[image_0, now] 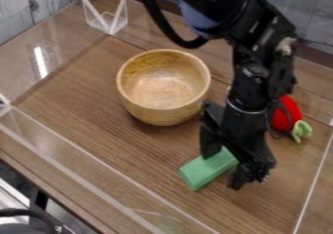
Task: Put the green object in the brown bowl
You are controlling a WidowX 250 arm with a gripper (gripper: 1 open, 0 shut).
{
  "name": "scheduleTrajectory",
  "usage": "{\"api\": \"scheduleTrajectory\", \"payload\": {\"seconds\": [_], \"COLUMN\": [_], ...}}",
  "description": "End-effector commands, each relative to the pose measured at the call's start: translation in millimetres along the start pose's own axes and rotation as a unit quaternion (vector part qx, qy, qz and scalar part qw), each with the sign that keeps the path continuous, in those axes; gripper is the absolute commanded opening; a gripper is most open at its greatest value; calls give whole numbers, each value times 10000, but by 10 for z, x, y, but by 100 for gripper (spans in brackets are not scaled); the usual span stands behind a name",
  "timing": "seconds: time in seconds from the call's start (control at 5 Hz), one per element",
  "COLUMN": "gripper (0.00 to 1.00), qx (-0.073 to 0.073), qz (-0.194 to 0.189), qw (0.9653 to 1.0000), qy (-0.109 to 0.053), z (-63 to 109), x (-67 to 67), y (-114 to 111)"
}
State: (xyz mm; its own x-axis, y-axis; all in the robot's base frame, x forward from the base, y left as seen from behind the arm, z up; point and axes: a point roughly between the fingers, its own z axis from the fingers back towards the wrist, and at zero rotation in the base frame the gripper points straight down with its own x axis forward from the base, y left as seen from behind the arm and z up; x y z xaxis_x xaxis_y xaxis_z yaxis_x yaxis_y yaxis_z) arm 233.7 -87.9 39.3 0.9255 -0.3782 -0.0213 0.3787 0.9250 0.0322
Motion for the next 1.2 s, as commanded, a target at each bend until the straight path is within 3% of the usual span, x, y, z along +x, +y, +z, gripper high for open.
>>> {"api": "scheduleTrajectory", "payload": {"seconds": [0.0, 0.4, 0.8, 1.0], "gripper": [100, 100, 100, 100], "qx": [46, 62, 19, -15], "qz": [240, 292, 454, 238], "qw": [9992, 9989, 9982, 9989], "qy": [-306, -374, -400, -405], "z": [121, 178, 135, 115], "x": [37, 111, 96, 128], "y": [-5, -22, 40, 13]}}
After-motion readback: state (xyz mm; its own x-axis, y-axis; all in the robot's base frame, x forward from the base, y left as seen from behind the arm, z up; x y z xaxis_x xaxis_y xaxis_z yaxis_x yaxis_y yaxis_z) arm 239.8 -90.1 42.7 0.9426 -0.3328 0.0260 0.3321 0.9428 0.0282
